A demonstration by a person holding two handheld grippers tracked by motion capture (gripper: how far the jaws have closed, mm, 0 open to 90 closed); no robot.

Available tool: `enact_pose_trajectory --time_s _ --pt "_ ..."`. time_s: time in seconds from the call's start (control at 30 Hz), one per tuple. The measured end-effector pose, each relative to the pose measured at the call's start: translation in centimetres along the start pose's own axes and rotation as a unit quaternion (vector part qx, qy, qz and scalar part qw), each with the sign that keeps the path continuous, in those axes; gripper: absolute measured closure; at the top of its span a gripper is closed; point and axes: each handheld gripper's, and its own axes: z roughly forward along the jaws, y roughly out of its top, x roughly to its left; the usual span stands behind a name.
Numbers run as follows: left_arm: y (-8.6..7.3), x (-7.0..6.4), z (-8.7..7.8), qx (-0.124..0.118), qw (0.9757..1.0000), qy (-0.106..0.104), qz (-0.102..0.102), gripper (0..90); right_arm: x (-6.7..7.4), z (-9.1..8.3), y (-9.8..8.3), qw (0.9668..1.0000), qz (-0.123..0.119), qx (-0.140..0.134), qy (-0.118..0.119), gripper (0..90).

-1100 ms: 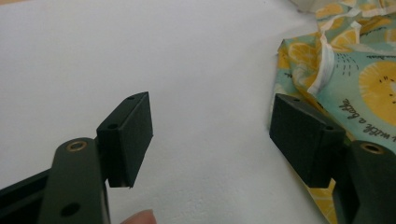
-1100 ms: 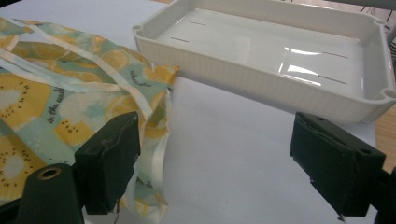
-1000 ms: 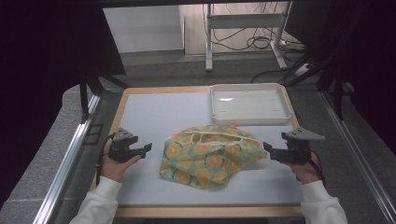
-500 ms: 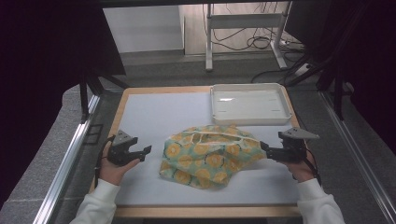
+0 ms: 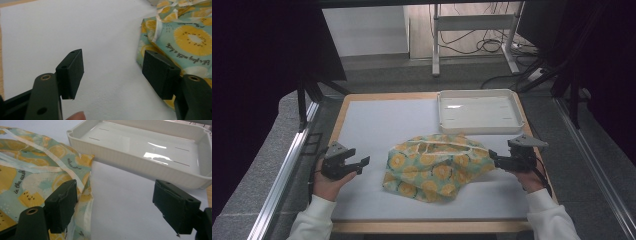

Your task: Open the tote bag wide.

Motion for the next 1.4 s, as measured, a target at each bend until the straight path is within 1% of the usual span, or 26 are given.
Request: enact_pose_trajectory --time_s 0.07,0.13,0.27,0.37,0.63,0.73,0.87,0.9,0.97,1.03,1.1,1.2,1.4 --pt "0.2 -0.2 0.2 0.002 1.0 -0.001 0.003 34.0 -0.1 0.0 0.0 1.0 0.001 0.0 0.004 20.2" --pt "0.4 -0.4 0.4 0.003 1.0 -0.007 0.002 34.0 0.0 -0.1 0.0 1.0 0.001 0.0 0.005 20.3" --pt "0.7 -0.6 0.9 0.009 0.9999 -0.011 0.002 34.4 0.1 -0.3 0.0 1.0 -0.001 -0.002 0.009 20.3" --pt "1.0 -0.9 1.1 0.014 0.9998 -0.014 0.009 34.7 -0.1 -0.6 0.1 0.9999 0.004 -0.008 0.007 20.8" --pt "2.7 -1.5 1.0 0.004 0.9997 -0.015 0.02 34.6 -0.2 -1.0 0.1 0.9998 0.01 -0.012 0.008 21.2" --pt "3.0 -1.7 1.2 0.005 0.9996 -0.019 0.022 34.3 -0.3 -0.9 0.2 0.9998 0.012 -0.012 0.008 21.3" --pt "3.4 -1.8 1.5 0.013 0.9993 -0.025 0.025 34.1 -0.4 -1.0 0.2 0.9998 0.013 -0.013 0.008 21.4" --pt "3.7 -1.7 1.4 0.015 0.9992 -0.026 0.027 33.5 -0.4 -1.0 0.3 0.9998 0.014 -0.012 0.008 21.4" --pt "4.3 -1.7 0.8 0.008 0.9991 -0.03 0.028 33.4 -0.4 -1.0 0.3 0.9998 0.015 -0.012 0.006 21.4" --pt "4.7 -1.8 0.4 0.002 0.9992 -0.029 0.03 33.4 -0.4 -1.1 0.3 0.9998 0.017 -0.012 0.004 21.4" --pt "4.9 -1.8 0.3 0.0 0.9991 -0.031 0.028 33.4 -0.5 -1.1 0.3 0.9998 0.017 -0.012 0.003 21.4" --pt "5.2 -1.7 0.6 0.004 0.9991 -0.032 0.027 33.4 -0.4 -1.0 0.4 0.9998 0.017 -0.008 0.003 21.6" --pt "6.2 -2.1 1.7 0.007 0.9986 -0.044 0.029 33.4 -0.3 -0.9 0.4 0.9998 0.017 -0.004 0.005 21.8"
